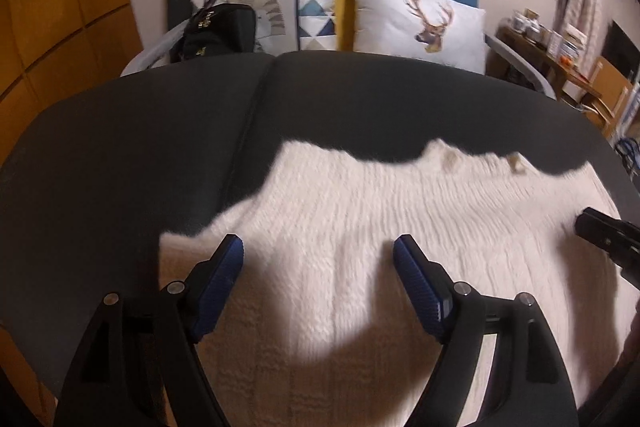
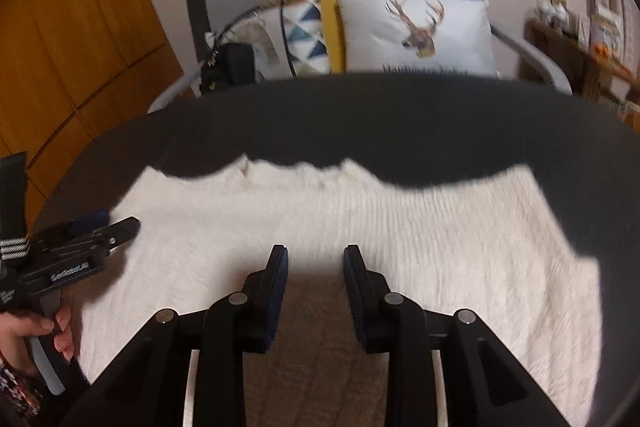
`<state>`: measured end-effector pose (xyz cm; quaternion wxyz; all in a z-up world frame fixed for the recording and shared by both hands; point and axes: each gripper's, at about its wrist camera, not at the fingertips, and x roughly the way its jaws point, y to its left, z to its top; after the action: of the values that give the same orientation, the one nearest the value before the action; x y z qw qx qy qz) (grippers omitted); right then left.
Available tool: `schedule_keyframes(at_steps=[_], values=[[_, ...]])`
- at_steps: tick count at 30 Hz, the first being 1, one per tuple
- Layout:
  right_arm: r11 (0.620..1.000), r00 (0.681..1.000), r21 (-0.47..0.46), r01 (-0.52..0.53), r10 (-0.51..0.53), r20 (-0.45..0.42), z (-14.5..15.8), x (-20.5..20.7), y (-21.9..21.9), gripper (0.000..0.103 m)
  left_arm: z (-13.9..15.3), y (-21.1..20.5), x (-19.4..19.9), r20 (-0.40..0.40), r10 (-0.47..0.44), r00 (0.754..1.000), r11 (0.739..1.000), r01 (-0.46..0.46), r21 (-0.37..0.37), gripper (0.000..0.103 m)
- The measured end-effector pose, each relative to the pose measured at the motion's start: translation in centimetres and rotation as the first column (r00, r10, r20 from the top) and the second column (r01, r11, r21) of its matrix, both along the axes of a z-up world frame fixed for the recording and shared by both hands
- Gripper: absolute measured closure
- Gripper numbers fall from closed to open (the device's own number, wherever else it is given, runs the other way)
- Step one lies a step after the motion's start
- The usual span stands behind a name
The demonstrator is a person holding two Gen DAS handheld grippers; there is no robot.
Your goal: Fold clothes
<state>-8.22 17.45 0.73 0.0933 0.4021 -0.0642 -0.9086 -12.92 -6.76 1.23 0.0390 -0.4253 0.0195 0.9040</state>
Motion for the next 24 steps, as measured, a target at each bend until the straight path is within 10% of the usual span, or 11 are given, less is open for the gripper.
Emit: schedule_keyframes(at_steps=[24], values=[[0.988, 0.989, 0.077, 0.137, -0.141, 0.053, -3.8, -3.0, 3.1, 0.075, -2.9, -1.5, -2.1, 0.043, 0.051, 0.998, 0.997, -0.053, 0.050, 0.012]])
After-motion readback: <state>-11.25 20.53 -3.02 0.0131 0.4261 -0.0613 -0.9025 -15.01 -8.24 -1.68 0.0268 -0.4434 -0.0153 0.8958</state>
